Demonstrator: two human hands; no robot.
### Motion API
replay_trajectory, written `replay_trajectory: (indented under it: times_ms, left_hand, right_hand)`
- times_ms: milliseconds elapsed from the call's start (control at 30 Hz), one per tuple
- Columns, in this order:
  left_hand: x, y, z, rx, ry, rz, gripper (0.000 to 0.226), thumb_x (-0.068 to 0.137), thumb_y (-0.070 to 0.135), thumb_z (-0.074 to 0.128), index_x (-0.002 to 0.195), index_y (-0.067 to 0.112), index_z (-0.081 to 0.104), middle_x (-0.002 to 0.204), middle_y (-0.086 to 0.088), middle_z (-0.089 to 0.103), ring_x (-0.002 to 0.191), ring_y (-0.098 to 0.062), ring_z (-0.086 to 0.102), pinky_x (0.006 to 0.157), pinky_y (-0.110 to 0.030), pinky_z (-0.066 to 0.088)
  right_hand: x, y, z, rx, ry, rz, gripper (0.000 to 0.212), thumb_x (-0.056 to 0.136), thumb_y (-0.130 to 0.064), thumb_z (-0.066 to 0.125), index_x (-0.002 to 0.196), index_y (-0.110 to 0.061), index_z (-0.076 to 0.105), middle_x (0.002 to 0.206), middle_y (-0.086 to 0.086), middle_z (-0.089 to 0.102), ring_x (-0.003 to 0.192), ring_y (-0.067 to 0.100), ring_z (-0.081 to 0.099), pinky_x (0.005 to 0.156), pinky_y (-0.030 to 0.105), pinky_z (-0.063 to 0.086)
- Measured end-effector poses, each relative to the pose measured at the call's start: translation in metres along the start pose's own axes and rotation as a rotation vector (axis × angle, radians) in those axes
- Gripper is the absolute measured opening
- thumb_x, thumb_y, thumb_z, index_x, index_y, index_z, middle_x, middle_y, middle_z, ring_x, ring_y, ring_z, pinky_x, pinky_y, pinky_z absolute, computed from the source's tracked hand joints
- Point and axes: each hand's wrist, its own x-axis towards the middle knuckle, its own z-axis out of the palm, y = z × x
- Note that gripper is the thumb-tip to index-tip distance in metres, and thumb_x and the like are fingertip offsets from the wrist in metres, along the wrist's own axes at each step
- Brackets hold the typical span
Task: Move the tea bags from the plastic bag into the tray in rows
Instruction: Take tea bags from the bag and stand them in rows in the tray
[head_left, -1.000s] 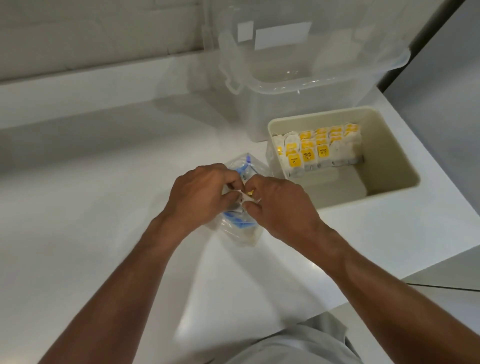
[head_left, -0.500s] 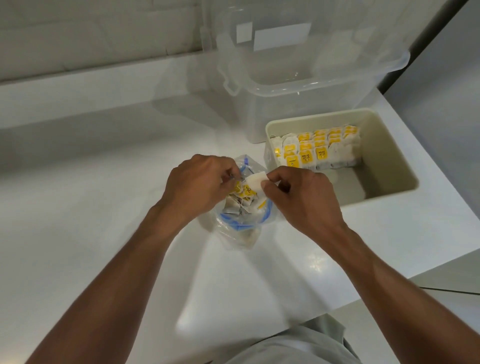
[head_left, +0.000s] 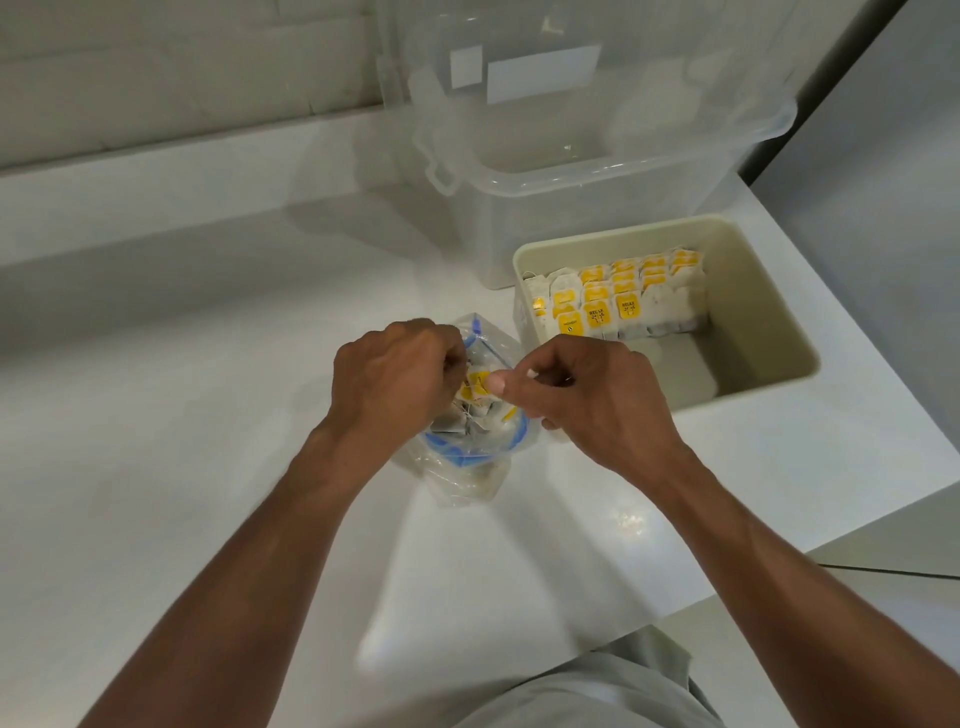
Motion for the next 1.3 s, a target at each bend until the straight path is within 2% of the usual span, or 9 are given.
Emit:
replay_trajectory:
  times_ms: [100,200,300,467,633,767,967,1133,1300]
  left_hand:
    - [-0.005,-0.003,-0.009,-0.167,0.056,-0.015,0.011,0.095,0.042,0.057,0.092,0.035,0.066,0.088,0.012,0.061,0.075,-0.013,0.059,0.058,-0.026,0.043]
    - [-0.009,-0.003,-0.018,-0.331,0.092,-0.055,0.013,0.096,0.045,0.057,0.090,0.035,0.063,0.087,0.015,0.061,0.072,-0.007,0.058,0.061,-0.027,0.045]
    - [-0.010,-0.006,-0.022,-0.421,0.048,-0.056,0.014,0.097,0.045,0.055,0.092,0.033,0.061,0.088,0.019,0.064,0.074,-0.005,0.061,0.066,-0.032,0.051]
    - [-0.014,-0.007,-0.023,-0.402,-0.003,0.026,0.009,0.096,0.043,0.058,0.094,0.037,0.065,0.087,0.012,0.063,0.076,-0.008,0.059,0.067,-0.033,0.052]
    - [-0.011,-0.003,-0.022,-0.329,-0.086,0.043,0.007,0.094,0.039,0.059,0.092,0.035,0.065,0.080,0.016,0.070,0.073,-0.007,0.066,0.069,-0.036,0.055]
    - [-0.012,0.002,-0.025,-0.469,-0.075,-0.019,0.014,0.080,0.043,0.078,0.081,0.033,0.069,0.075,0.016,0.069,0.076,-0.003,0.067,0.071,-0.032,0.054]
    - [-0.009,0.005,-0.027,-0.594,-0.057,-0.072,0.029,0.082,0.035,0.079,0.105,0.039,0.061,0.083,0.016,0.070,0.081,-0.002,0.067,0.076,-0.031,0.056]
    - [-0.003,0.000,-0.029,-0.693,-0.039,-0.077,0.004,0.086,0.029,0.076,0.089,0.032,0.074,0.084,0.018,0.072,0.081,0.000,0.066,0.070,-0.019,0.051]
    - [0.001,-0.005,-0.029,-0.760,-0.073,-0.122,0.003,0.090,0.029,0.071,0.088,0.029,0.069,0.085,0.011,0.074,0.077,-0.004,0.068,0.067,-0.021,0.052]
  right_hand:
    - [-0.003,0.000,0.002,-0.008,0.017,-0.016,0.041,0.069,-0.071,0.070,0.077,-0.030,0.067,0.068,-0.012,0.067,0.063,0.005,0.065,0.063,0.026,0.056]
    - [-0.005,0.001,0.002,0.025,-0.007,-0.080,0.007,0.083,-0.031,0.071,0.090,-0.032,0.069,0.077,-0.015,0.065,0.066,0.005,0.065,0.067,0.029,0.056]
    - [-0.007,0.000,0.003,-0.001,-0.058,-0.153,0.028,0.084,-0.017,0.066,0.108,-0.033,0.064,0.083,-0.016,0.063,0.070,0.006,0.062,0.067,0.027,0.055]
    - [-0.006,-0.003,0.003,-0.056,-0.006,-0.149,0.029,0.088,-0.025,0.066,0.114,-0.032,0.056,0.079,-0.018,0.063,0.072,0.001,0.060,0.060,0.007,0.041]
    - [-0.005,-0.004,-0.004,-0.113,0.048,-0.178,0.015,0.091,-0.024,0.060,0.093,-0.039,0.063,0.082,-0.016,0.063,0.075,0.008,0.060,0.065,0.019,0.048]
    - [-0.003,0.001,-0.011,0.005,0.015,-0.178,0.025,0.089,-0.021,0.064,0.108,-0.038,0.064,0.080,-0.020,0.062,0.072,0.002,0.061,0.061,0.016,0.046]
    - [-0.001,0.000,-0.012,0.133,-0.028,-0.032,0.017,0.079,-0.028,0.079,0.090,-0.031,0.066,0.076,-0.013,0.072,0.066,0.000,0.066,0.058,0.013,0.049]
    - [-0.004,-0.008,-0.017,-0.024,-0.195,-0.203,0.009,0.085,-0.035,0.074,0.079,-0.040,0.069,0.069,-0.031,0.063,0.071,-0.008,0.059,0.062,0.008,0.042]
    - [-0.001,-0.024,-0.021,0.080,-0.455,-0.159,0.010,0.079,-0.025,0.081,0.088,-0.027,0.076,0.080,-0.006,0.072,0.074,0.008,0.065,0.071,0.028,0.051]
